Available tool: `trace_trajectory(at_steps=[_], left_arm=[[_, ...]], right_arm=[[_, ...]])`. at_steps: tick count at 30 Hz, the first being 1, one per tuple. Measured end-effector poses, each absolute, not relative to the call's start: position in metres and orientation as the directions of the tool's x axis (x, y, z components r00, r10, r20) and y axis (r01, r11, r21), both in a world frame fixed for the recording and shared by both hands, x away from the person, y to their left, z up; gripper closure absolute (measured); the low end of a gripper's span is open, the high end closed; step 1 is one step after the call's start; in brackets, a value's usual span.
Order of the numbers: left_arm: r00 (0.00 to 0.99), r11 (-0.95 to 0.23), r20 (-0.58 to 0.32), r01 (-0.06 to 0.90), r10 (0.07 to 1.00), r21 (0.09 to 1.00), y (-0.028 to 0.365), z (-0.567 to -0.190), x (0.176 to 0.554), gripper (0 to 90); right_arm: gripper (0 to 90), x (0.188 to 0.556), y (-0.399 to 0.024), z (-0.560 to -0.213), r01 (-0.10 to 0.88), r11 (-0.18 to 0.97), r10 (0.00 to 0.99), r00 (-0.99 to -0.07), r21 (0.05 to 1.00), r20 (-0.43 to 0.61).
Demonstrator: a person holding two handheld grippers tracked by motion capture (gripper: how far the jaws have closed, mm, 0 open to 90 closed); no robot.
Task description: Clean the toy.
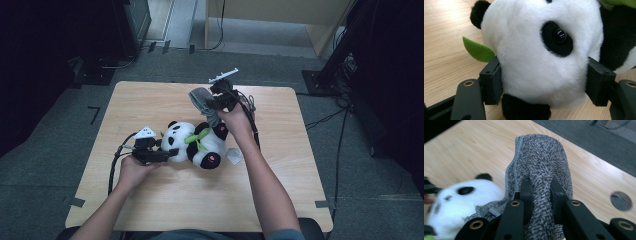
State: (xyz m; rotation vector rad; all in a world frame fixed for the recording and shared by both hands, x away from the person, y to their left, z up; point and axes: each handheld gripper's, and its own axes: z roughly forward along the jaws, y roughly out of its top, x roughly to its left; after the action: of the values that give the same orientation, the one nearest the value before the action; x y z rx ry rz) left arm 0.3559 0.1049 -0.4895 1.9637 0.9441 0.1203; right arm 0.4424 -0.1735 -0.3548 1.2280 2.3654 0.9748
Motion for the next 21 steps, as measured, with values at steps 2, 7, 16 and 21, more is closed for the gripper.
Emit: trace_trajectory(at_steps=[2,7,16,21], left_arm=[[0.700,-0.279,-0.276,0.568,0.658,0.775,0.105,-0.489,0.356,28.6],[0.700,-0.279,-0.275,0.567,0.659,0.775,0.105,-0.489,0.356,28.7],[0.700,-0.290,-0.269,0.570,0.662,0.769,0.104,-0.489,0.355,28.9],[0.698,-0.290,-0.271,0.574,0.663,0.766,0.103,-0.488,0.355,29.8]], right_arm=[[77.8,0.439,-0.162,-0.352,0.587,0.419,0.789,-0.613,0.692,0.042],[77.8,0.430,-0.123,-0.357,0.550,0.465,0.727,-0.684,0.694,0.054],[77.6,0.419,-0.078,-0.399,0.574,0.535,0.612,-0.769,0.620,0.184],[77.7,0.415,-0.081,-0.404,0.554,0.545,0.620,-0.772,0.630,0.143]])
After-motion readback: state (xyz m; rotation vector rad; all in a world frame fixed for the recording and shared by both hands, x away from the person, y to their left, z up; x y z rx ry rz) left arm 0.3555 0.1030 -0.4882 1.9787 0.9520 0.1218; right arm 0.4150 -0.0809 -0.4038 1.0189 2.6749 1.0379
